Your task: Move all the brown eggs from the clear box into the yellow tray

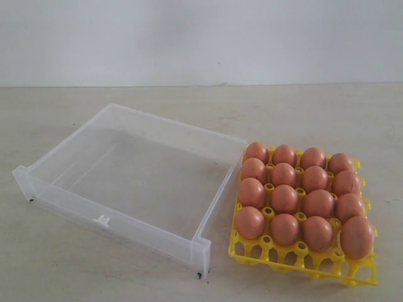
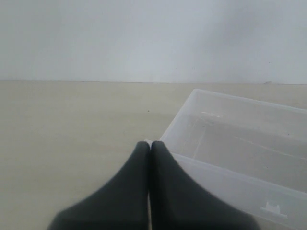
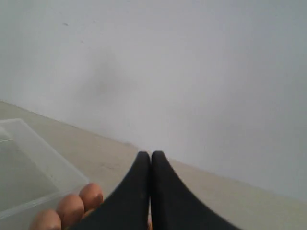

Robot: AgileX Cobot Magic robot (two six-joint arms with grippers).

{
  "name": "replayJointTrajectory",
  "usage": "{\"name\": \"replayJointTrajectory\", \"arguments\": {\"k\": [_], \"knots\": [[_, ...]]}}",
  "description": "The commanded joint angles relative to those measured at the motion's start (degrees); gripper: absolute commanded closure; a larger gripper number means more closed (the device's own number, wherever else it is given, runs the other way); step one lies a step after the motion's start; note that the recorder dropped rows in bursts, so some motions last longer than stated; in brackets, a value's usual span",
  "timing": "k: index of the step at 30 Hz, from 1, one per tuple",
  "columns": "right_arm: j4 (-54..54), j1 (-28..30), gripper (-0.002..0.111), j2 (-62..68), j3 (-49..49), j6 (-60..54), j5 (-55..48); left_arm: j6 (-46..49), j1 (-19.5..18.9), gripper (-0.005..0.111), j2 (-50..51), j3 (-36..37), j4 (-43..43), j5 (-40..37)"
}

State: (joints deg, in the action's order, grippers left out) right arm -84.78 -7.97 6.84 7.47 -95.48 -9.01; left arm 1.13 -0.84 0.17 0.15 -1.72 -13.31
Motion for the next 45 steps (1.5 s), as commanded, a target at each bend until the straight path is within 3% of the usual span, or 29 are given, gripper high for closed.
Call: {"name": "replayJointTrajectory", "arguments": {"k": [1, 3, 4, 6, 8, 10, 15, 25, 28, 31, 45], "knots": [[28.63, 4.6, 0.109, -0.4, -2.76, 36.41, -1.07, 0.03, 0.21, 0.111, -0.17, -0.15, -0.31, 0.0], [68.23, 4.71, 0.109, -0.4, -2.76, 78.46, -3.71, 0.03, 0.21, 0.111, -0.17, -0.15, -0.31, 0.0], [97.37, 3.74, 0.109, -0.4, -2.95, 114.24, -9.27, 0.03, 0.21, 0.111, -0.17, -0.15, -0.31, 0.0], [101.95, 2.78, 0.109, -0.54, -4.16, 122.46, -11.51, 0.03, 0.21, 0.111, -0.17, -0.15, -0.31, 0.0], [98.7, 2.66, 0.109, -1.3, -7.14, 120.32, -11.09, 0.03, 0.21, 0.111, -0.17, -0.15, -0.31, 0.0], [93.04, 2.66, 0.109, -2.69, -7.47, 110.73, -9.36, 0.03, 0.09, 0.111, -0.17, -0.15, -0.31, 0.0], [91.75, 2.82, 0.109, -6.84, -7.47, 95.94, -12.21, 0.03, 0.09, 0.111, -0.17, -0.15, -0.31, 0.0], [90.37, 5.15, 0.109, -6.84, -7.47, 97.76, -11.91, 0.03, 0.09, 0.111, -0.17, -0.15, -0.31, 0.0], [89.52, 11.64, 0.109, -6.84, -7.47, 97.9, -11.82, 0.03, 0.09, 0.111, -0.17, -0.15, -0.31, 0.0], [89.52, 14.32, 0.109, -6.84, -7.47, 97.9, -11.68, 0.03, 0.09, 0.111, -0.17, -0.15, -0.31, 0.0], [89.52, 14.22, 0.109, -6.84, -7.47, 98.01, -11.68, 0.03, 0.09, 0.111, -0.17, -0.15, -0.31, 0.0]]}}
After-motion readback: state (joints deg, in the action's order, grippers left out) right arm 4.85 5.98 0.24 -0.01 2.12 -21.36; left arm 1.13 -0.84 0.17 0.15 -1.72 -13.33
